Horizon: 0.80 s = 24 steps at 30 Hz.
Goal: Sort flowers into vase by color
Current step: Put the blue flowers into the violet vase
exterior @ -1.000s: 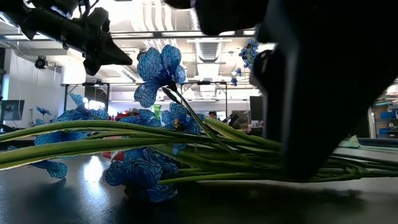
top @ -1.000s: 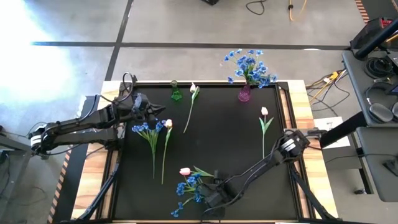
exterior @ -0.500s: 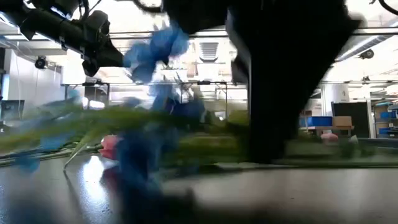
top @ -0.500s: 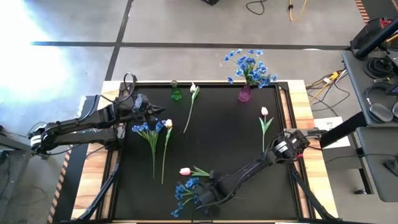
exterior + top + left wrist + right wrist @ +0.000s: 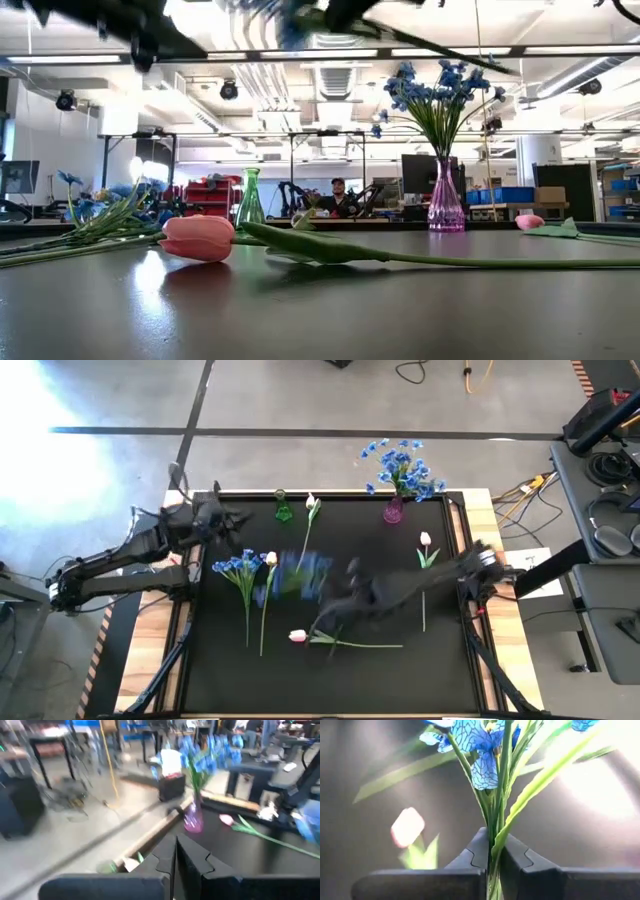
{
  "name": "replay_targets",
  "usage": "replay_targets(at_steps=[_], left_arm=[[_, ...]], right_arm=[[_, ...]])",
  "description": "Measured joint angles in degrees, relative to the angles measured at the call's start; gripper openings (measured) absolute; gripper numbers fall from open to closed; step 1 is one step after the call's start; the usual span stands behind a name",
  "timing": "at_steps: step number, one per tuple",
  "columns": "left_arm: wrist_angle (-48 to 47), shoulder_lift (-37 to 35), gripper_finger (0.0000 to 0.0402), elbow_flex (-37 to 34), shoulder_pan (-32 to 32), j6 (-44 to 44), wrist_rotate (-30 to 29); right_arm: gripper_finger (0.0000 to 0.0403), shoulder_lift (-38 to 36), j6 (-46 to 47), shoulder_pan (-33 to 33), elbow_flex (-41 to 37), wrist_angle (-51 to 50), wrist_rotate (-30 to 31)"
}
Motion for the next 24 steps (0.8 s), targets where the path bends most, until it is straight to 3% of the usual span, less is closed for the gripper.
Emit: replay_targets(at_steps=[6,9,12,19,21,24], left_arm=[[-1.87,2.31,0.0,9.45,6.02,2.92,3.19],[-1.85,3.63,0.0,11.2,11.51,2.57,11.97],[-1.98,5.07,0.0,11.02,17.6,1.32,20.77],[-1.93,8.6,0.0,10.21,28.09,-0.36,33.69],[-1.92,9.67,0.0,10.19,29.66,-0.34,36.17],[-1.49,10.93,0.0,10.19,30.95,-0.36,38.27]], right_arm=[[0.0013,-12.03,0.63,-1.25,-1.48,-0.2,33.71],[0.0013,-15.93,-1.96,-1.54,-4.33,-0.31,42.23],[0.0013,-19.34,-4.38,-2.77,-8.06,-0.4,42.58],[0.0009,-29.83,-4.24,-3.6,-18.22,1.88,42.65],[0.0009,-33.37,-6.33,-3.65,-22.22,6.17,39.77],[0.0009,-38.73,-15.44,-5.27,-29.24,19.39,30.06]])
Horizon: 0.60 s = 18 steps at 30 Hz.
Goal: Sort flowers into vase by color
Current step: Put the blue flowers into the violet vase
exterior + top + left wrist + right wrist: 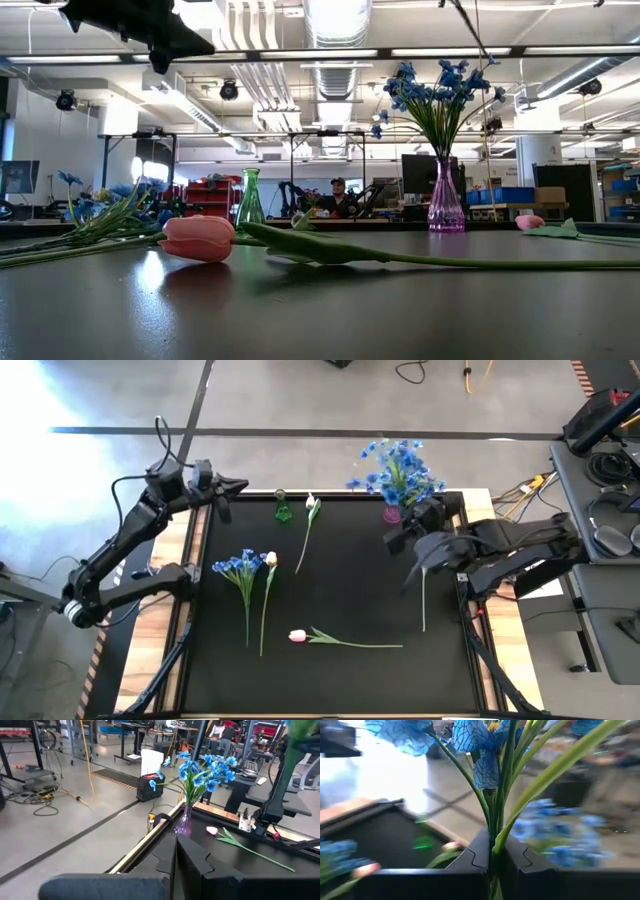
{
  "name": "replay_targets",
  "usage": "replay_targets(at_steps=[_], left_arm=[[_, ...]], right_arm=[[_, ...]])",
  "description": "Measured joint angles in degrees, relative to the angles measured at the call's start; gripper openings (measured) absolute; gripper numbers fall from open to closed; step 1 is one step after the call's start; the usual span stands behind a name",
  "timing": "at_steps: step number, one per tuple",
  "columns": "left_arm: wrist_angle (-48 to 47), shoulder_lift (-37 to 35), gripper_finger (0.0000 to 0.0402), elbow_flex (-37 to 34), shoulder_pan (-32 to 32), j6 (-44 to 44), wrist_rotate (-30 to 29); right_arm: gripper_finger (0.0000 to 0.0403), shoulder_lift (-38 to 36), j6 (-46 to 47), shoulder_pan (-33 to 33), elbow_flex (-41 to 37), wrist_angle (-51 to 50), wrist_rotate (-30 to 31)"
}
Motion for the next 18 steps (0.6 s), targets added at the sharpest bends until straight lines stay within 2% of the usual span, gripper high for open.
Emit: replay_targets(at_steps=[5,8,13,18], left_arm=[[1.53,2.06,0.0,0.0,0.23,-0.1,0.11],[2.91,3.03,0.0,0.0,0.23,-1.03,0.44],[4.32,3.96,0.0,0.0,0.23,-2.99,0.5],[4.36,4.4,0.0,0.0,0.23,-3.32,0.48]], right_arm=[[0.0009,-6.56,-16.17,-7.29,-10.73,24.3,-24.05],[0.0009,-8.93,-21.98,-13.64,-13.88,31.72,-32.8],[0.0009,-12.45,-32.53,-24.27,-13.76,39.78,-39.78],[0.0009,-14.58,-37.96,-36.33,-10.62,42.44,-37.9]])
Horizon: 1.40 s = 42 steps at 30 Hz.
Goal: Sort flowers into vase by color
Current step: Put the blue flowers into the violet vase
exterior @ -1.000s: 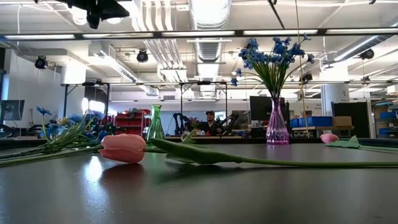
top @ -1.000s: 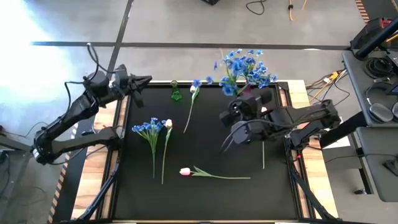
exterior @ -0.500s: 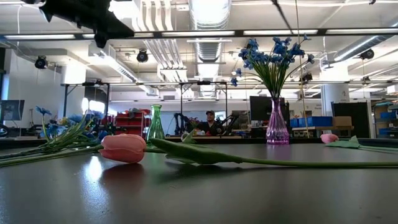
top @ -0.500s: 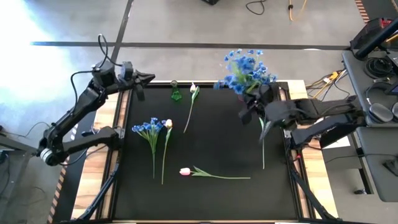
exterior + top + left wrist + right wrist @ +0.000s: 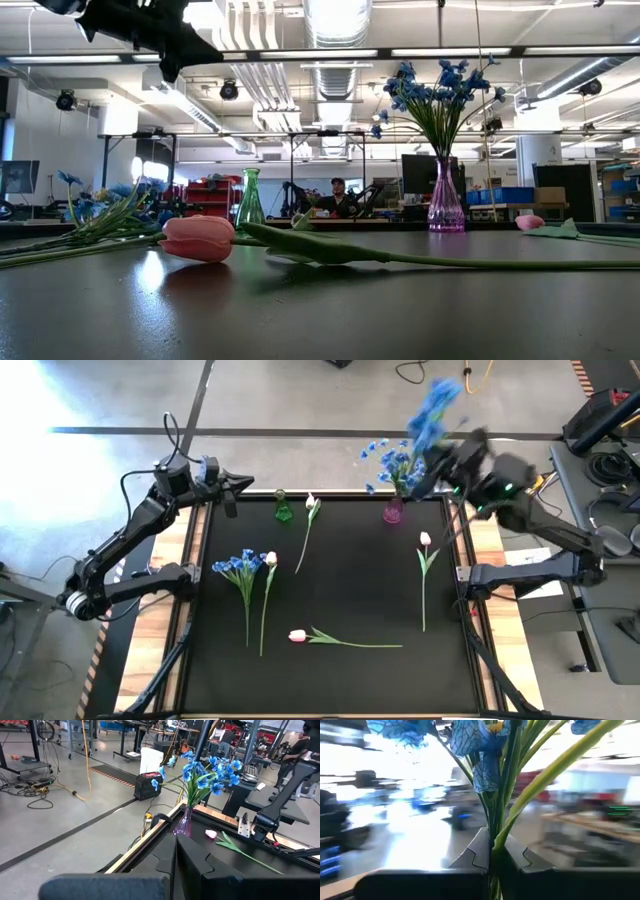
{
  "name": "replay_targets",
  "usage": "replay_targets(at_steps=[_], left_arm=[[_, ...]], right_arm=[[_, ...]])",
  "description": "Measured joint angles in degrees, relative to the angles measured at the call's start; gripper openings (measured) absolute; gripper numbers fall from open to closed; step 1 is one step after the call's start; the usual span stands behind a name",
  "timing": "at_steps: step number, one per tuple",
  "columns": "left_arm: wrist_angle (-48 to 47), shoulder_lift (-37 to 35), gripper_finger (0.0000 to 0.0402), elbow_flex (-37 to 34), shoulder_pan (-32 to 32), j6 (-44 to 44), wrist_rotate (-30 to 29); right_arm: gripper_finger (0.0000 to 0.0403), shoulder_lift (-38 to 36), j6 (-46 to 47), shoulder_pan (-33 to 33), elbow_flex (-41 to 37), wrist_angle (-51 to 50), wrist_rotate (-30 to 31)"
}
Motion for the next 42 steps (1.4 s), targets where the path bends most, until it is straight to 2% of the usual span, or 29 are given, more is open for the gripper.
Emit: replay_targets(at_steps=[5,11,17,20,24,31,35,42], left_arm=[[-0.02,0.04,0.0,0.0,0.0,-0.11,-1.34],[-0.05,0.29,0.0,0.0,0.0,0.15,-2.5],[-0.05,0.37,0.0,0.0,0.0,0.33,-2.56],[-0.07,0.37,0.0,0.0,0.0,0.33,-2.56],[-0.06,0.37,0.0,0.0,0.0,0.58,-2.62],[0.0,0.37,0.0,0.0,0.0,1.32,-3.94],[0.03,0.37,0.0,0.0,0.0,1.37,-4.04],[-0.03,0.37,0.0,0.0,0.0,1.4,-4.04]], right_arm=[[0.0009,1.92,1.59,-14.21,0.37,-0.3,-2.06],[0.0009,7.18,11.13,-31.65,-0.09,-0.46,-19.28],[0.0009,10.43,16.46,-42.27,-1.09,3.73,-28.92],[0.0009,11.56,20.77,-43.98,-3.27,7.32,-32.17],[0.0009,12.0,22.15,-43.23,-8.19,11.45,-32.37],[0.0009,7.16,29.53,-43.07,-22.61,28.43,-31.32],[0.0009,3.01,31.87,-42.96,-29.16,29.24,-28.91],[0.0009,-1.88,34.1,-42.85,-33.05,27.34,-27.39]])
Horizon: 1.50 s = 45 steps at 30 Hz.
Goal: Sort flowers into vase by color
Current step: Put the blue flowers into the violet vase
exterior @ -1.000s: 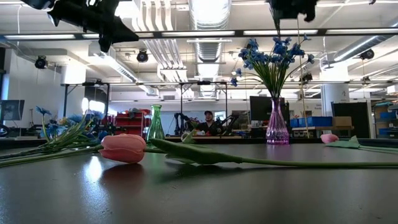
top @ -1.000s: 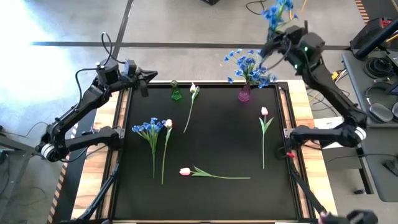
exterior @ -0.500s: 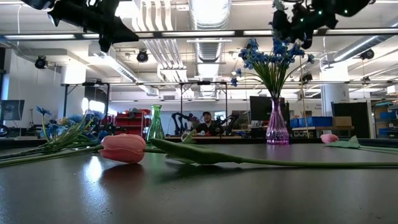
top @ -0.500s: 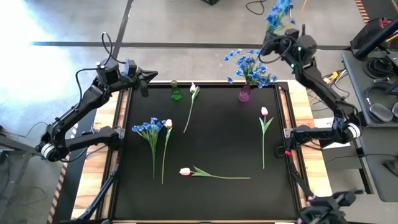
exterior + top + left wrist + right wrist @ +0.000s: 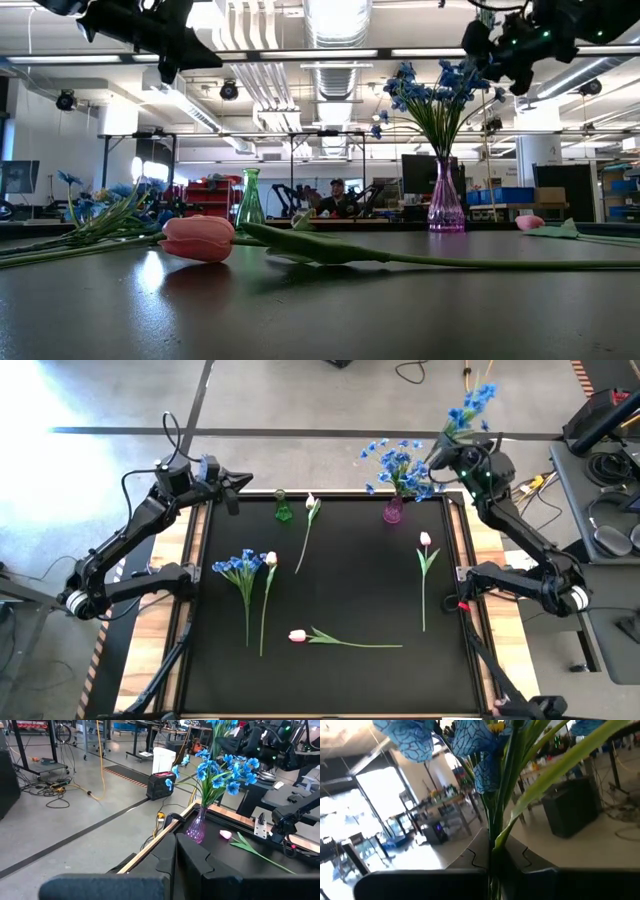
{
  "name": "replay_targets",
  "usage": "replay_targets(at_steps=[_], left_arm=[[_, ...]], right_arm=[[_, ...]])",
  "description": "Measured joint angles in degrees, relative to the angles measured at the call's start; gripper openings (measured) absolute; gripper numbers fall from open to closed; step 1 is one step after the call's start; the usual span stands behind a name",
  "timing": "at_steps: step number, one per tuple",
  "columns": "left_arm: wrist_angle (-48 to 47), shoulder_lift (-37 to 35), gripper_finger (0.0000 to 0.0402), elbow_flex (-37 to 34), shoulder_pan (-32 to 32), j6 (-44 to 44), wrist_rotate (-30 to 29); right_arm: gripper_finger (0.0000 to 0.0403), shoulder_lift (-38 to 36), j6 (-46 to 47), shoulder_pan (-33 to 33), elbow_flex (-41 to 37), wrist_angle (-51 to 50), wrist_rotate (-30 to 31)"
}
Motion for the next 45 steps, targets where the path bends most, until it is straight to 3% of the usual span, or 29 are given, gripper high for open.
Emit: replay_targets(at_steps=[22,45], left_arm=[[-0.08,0.0,0.0,0.0,0.0,0.02,-0.07],[-0.07,0.0,0.0,-0.01,0.0,0.02,-0.04]], right_arm=[[0.0009,2.47,-4.78,7.98,-2.89,0.94,4.66],[0.0009,1.96,-9.51,11.52,-2.38,5.45,2.54]])
